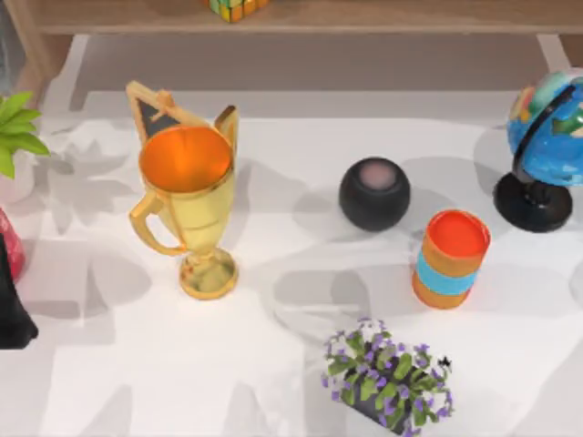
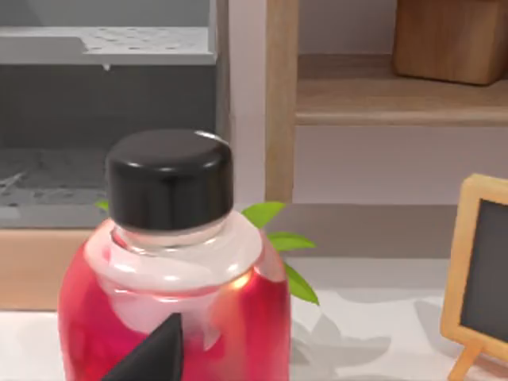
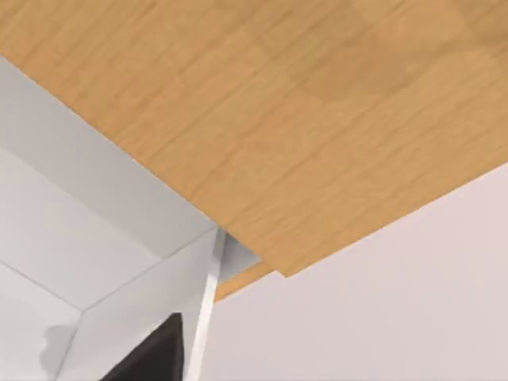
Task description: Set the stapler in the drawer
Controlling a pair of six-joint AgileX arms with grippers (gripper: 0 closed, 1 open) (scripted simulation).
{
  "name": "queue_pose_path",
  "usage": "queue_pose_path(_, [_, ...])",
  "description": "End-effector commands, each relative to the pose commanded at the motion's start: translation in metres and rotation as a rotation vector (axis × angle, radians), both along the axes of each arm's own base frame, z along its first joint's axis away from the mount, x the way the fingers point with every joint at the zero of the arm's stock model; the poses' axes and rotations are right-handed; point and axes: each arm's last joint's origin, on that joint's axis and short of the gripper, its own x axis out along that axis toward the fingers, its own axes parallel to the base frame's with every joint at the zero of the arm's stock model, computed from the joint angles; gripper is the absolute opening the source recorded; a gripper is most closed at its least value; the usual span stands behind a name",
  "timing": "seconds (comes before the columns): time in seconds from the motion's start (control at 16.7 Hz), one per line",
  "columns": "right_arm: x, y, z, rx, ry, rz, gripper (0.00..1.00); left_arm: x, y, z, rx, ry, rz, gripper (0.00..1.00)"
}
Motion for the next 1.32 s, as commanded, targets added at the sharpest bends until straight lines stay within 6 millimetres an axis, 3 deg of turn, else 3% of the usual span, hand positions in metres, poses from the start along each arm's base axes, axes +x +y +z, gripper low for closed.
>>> queue_pose_path(0.36, [-0.079, -0.009, -0.016, -0.458, -0.239, 0.034, 1.0, 0.0, 0.0, 0.0, 0.0, 0.0, 0.0, 1.0])
queue_pose_path(0.66, [-0.125, 0.011, -0.065, -0.706, -0.264, 0.091, 1.0, 0.0, 0.0, 0.0, 0.0, 0.0, 0.0, 1.0])
queue_pose_path(0.84, [-0.137, 0.032, -0.102, -0.745, -0.231, 0.169, 1.0, 0.0, 0.0, 0.0, 0.0, 0.0, 0.0, 1.0])
queue_pose_path(1.02, [-0.139, 0.051, -0.127, -0.746, -0.211, 0.252, 1.0, 0.0, 0.0, 0.0, 0.0, 0.0, 0.0, 1.0])
queue_pose_path(1.32, [-0.138, 0.056, -0.132, -0.745, -0.209, 0.272, 1.0, 0.0, 0.0, 0.0, 0.0, 0.0, 0.0, 1.0])
